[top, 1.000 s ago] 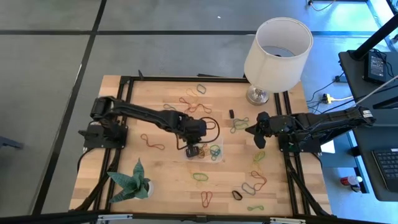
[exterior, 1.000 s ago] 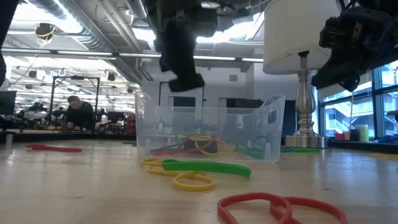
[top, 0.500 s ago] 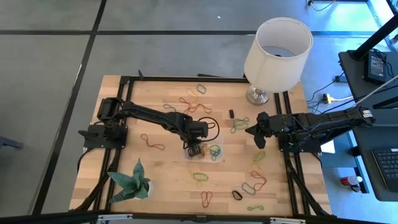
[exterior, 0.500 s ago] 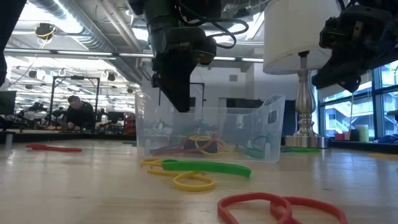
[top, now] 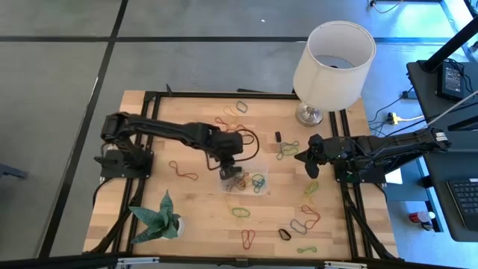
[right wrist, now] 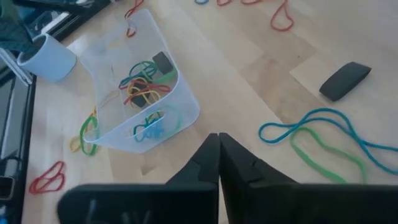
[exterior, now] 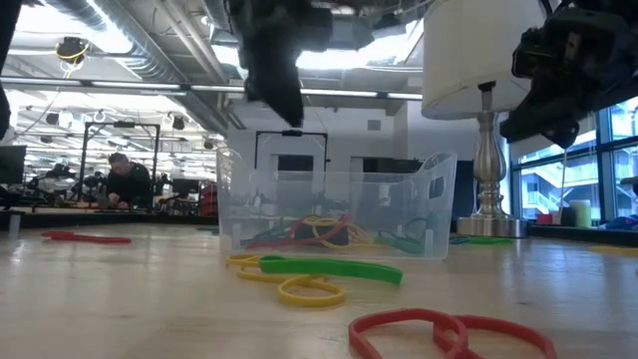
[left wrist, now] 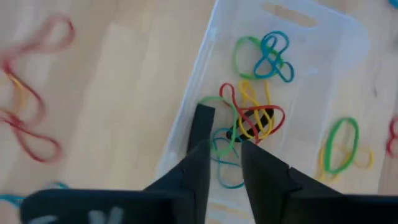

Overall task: Pick and place rubber bands into bin
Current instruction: Put the red rubber band into the transparent bin

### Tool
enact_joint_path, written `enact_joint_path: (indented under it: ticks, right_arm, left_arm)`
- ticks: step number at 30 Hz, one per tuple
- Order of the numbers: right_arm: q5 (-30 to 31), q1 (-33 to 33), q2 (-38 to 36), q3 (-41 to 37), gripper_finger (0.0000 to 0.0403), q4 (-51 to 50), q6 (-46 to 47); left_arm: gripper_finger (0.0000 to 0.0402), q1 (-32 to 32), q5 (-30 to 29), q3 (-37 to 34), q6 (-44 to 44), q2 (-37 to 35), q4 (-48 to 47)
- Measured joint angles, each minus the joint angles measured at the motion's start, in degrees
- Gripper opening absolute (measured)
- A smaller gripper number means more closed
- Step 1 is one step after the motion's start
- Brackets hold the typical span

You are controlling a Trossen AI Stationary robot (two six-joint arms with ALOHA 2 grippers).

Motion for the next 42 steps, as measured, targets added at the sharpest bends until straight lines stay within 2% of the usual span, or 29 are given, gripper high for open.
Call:
enact_joint_path:
  ticks: [5,12,16,22,27,35,39,42]
  right_arm:
    - [0.1,2.1,0.1,0.1,0.0003,0.0,4.4]
    - [0.2,6.3,4.8,3.1,0.0002,-2.6,11.3]
    - [0.3,8.5,11.4,9.7,0.0001,-11.6,16.5]
    - [-1.3,13.9,25.2,23.8,0.0001,-29.3,29.7]
    - [-7.9,20.4,35.4,31.6,0.0004,-36.5,46.9]
    - [-15.2,31.7,45.1,31.3,0.0051,-36.0,74.4]
    - [-15.6,36.5,47.1,29.8,0.0089,-34.3,82.9]
    - [-17.4,38.9,48.6,29.3,0.0114,-33.3,84.6]
  left_arm:
    - [0.0010,1.8,1.0,-4.6,6.9,-6.6,-0.3]
    - [0.0002,5.4,1.0,-19.5,7.0,-20.5,9.3]
    - [0.0001,6.9,1.0,-28.1,7.0,-28.6,15.1]
    - [0.0002,8.3,1.7,-36.4,7.3,-37.7,15.8]
    - [0.0002,8.5,3.0,-40.2,8.3,-42.5,16.0]
    - [0.0002,8.5,6.1,-42.3,12.0,-45.0,15.7]
    - [0.0002,8.5,8.5,-42.3,14.2,-45.0,15.7]
    - [0.0001,8.5,8.6,-42.3,14.2,-45.0,15.7]
